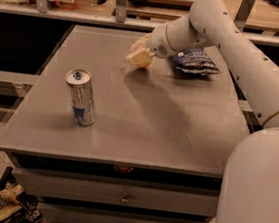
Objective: Move orange near redbull can
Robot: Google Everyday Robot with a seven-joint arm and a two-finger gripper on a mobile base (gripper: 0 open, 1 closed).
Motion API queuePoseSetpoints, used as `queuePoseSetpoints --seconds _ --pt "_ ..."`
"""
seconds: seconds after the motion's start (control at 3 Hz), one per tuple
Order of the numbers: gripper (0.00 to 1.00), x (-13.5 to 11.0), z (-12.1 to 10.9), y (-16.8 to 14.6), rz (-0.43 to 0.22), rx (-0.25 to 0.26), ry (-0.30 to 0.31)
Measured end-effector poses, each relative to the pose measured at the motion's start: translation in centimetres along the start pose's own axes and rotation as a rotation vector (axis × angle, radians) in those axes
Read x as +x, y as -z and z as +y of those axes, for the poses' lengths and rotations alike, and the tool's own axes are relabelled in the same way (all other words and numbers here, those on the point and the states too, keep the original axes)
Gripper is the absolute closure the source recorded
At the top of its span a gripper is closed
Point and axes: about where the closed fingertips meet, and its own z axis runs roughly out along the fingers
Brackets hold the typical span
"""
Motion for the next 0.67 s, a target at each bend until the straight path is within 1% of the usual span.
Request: queuePoseSetpoints --seconds 0.33,0.67 --pt "1.00 -1.4 -0.5 2.1 -0.004 0.035 0.044" --pt "1.00 -2.8 -0.7 3.7 -0.021 0.053 0.079"
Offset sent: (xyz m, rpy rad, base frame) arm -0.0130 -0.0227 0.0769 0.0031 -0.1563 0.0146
